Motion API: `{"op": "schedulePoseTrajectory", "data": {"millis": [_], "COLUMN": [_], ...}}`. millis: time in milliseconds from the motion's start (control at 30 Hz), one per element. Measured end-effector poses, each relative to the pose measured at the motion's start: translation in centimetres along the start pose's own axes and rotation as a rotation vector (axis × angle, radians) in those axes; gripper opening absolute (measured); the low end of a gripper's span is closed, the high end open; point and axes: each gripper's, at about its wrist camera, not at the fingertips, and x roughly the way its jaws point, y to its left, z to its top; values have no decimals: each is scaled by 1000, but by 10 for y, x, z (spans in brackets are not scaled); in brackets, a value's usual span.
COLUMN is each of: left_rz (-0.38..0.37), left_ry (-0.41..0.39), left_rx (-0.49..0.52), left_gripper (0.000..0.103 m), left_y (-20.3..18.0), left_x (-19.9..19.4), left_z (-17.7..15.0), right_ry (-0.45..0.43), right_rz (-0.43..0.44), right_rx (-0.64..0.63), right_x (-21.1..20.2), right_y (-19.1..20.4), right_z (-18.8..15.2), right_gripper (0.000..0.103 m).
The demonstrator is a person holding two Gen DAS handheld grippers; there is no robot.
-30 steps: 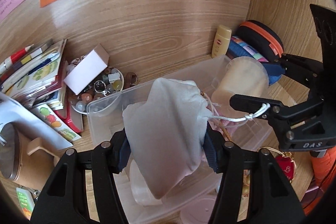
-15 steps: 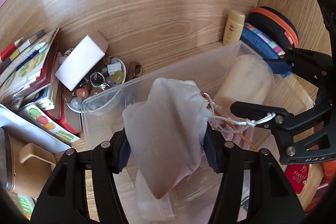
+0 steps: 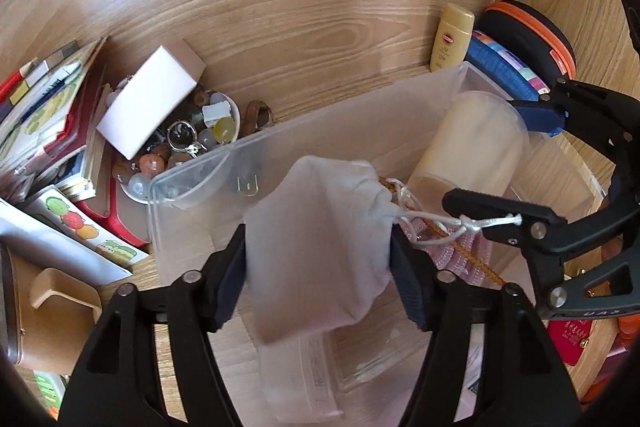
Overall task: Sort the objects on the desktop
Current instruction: 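Carry pouch and jar over the clear bin and open both tools, then withdraw both tools from the bin toward the remaining desk items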
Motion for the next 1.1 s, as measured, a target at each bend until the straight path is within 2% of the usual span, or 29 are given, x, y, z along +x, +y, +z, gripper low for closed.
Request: {"op": "schedulePoseTrajectory", "data": {"millis": [367,533,767,1100], "left_rz": [27,46,87,135], "left_ry": [-28,-46,-77,-111], "left_rx": [37,49,77,71], "left_gripper": [77,84,91,94], "left_y": [-8,-12,-19,-24], "left_x": [-14,-23,-40,-70], "left_z": [2,2,-6,-18], "right_ry": [22,-16,-15,-50], "right_rz": [-41,-74,-97,-118], "right_rx": [-18,-22,-5,12], "right_x": [-8,-23,-35,-68], "right_y": [-1,-3,-8,-6], "right_z": [1,0,-7,-22], "right_gripper": [66,77,77,79]}}
